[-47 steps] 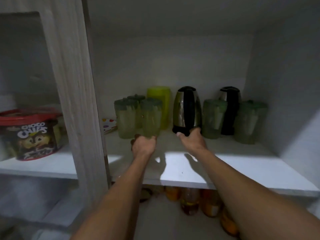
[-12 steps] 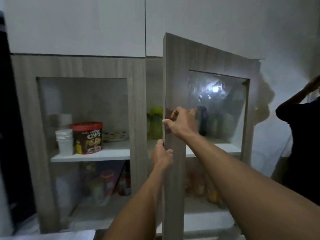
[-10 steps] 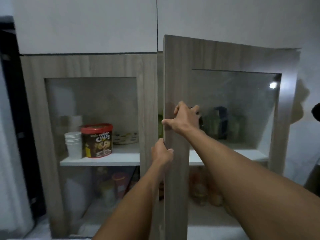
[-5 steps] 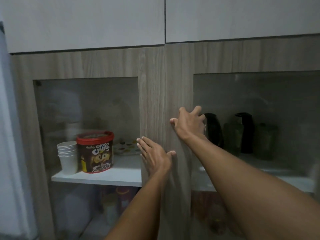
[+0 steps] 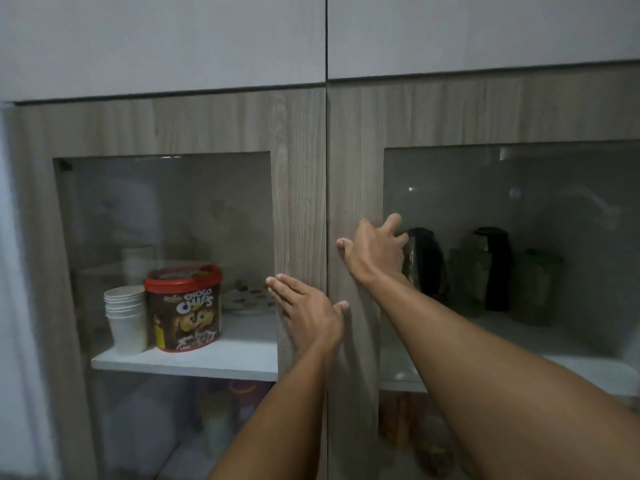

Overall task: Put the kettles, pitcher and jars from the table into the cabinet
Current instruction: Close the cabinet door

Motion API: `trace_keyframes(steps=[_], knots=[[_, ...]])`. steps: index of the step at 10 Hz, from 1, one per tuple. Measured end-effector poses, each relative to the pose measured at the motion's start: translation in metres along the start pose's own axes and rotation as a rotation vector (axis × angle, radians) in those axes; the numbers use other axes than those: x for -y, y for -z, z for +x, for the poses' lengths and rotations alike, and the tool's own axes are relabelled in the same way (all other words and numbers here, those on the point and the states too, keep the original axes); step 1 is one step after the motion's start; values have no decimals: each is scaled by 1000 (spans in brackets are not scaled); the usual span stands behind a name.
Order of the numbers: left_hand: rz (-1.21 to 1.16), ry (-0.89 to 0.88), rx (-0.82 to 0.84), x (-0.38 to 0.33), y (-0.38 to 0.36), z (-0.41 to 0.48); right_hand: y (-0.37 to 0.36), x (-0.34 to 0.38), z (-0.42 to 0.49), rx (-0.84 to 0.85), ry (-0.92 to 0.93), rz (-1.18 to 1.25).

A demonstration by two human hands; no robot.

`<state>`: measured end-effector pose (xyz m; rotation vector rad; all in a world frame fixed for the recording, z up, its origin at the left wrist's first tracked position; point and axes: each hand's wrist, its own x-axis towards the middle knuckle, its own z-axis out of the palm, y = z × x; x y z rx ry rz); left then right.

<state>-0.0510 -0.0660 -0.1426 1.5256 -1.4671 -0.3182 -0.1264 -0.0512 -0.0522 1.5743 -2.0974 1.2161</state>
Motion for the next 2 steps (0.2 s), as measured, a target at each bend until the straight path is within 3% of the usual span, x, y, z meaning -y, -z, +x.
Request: trace_keyframes(steps=[2], knots=[[32, -25, 113, 5, 23, -3, 17, -15, 0, 79, 40, 97]])
